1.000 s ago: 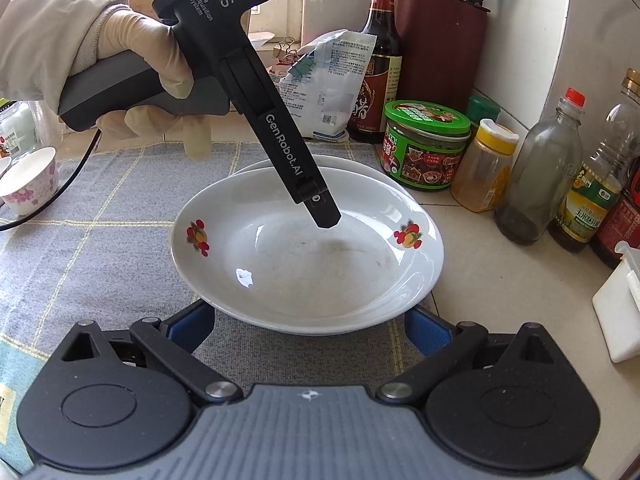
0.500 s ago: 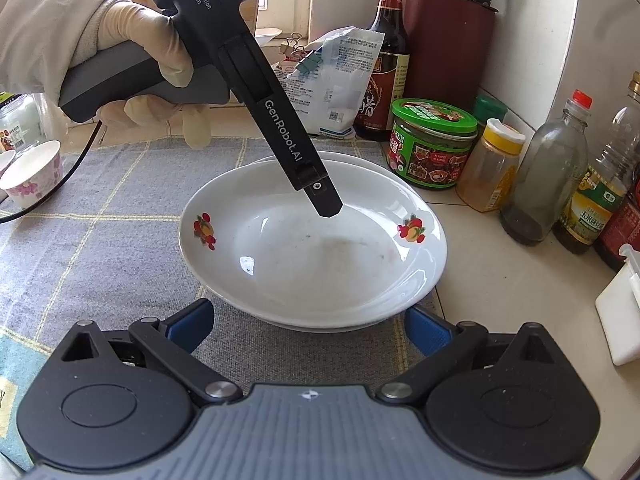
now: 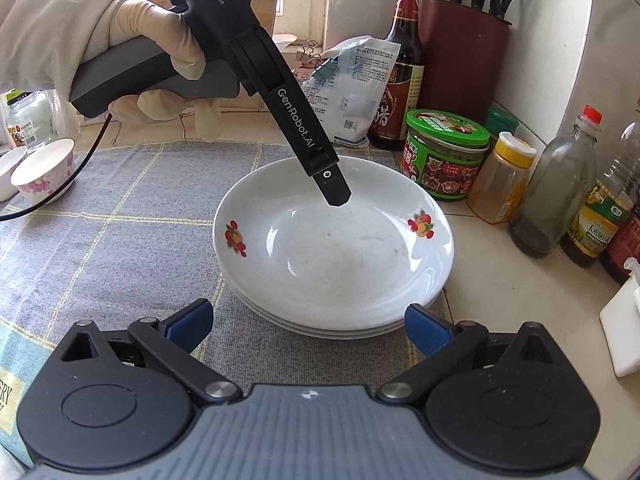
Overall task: Organize plates and bowls
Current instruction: 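Lower the plate onto the stack and open the left tool, then withdraw the left tool and move it toward the white bowls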
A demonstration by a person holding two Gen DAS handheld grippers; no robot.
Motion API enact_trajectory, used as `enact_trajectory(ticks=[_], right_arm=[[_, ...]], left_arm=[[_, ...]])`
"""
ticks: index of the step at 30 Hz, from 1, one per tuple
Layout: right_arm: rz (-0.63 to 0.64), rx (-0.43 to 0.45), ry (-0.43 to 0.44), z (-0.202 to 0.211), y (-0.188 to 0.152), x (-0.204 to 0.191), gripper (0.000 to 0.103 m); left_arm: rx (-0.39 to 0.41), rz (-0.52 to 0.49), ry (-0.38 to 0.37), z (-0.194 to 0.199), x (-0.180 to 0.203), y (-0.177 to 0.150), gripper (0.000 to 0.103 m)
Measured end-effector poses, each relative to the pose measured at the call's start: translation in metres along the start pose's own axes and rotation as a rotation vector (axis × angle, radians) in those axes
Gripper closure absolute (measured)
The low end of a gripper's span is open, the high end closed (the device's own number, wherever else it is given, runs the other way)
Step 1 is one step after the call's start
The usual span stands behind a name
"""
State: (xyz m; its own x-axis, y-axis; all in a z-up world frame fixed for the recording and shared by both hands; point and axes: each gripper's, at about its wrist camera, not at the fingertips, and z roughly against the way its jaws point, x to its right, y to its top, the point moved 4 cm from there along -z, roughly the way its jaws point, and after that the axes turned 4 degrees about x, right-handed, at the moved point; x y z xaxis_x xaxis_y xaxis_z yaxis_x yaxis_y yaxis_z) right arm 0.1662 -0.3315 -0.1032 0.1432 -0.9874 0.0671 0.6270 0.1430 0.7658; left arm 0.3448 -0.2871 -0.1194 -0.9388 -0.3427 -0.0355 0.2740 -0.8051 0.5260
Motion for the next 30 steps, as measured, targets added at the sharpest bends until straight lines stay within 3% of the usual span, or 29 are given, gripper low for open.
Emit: enact_trajectory(ticks=[2,11,18,25,28,30], right_arm=[[-0.004,0.005,0.007,0.002,0.002,0.0,0.0],[-0.02,0.004,0.004,0.005,0.009,0.006,0.0],[-0.035,0.012,0.047,0.01,0.014,0.011,0.0],[-0.01,0.048,0.128,0.011,0.024,0.006,0.0],[0.022,0.061,0.159,0.008,0.028,-0.003,0.0],[0.045,0.063,0.167,0.006,0.031,-0.012,0.0]], left_arm=[[0.02,-0.005,0.033,0.005,0.001,-0.002,0.019],[0.158,0.035,0.108,0.054,0.018,-0.011,0.016],[0.314,0.078,0.233,0.11,0.051,-0.028,0.008],[0.402,0.184,0.386,0.157,0.086,-0.068,0.005],[0.41,0.225,0.467,0.172,0.1,-0.092,0.005],[0.407,0.267,0.48,0.179,0.105,-0.108,0.005]])
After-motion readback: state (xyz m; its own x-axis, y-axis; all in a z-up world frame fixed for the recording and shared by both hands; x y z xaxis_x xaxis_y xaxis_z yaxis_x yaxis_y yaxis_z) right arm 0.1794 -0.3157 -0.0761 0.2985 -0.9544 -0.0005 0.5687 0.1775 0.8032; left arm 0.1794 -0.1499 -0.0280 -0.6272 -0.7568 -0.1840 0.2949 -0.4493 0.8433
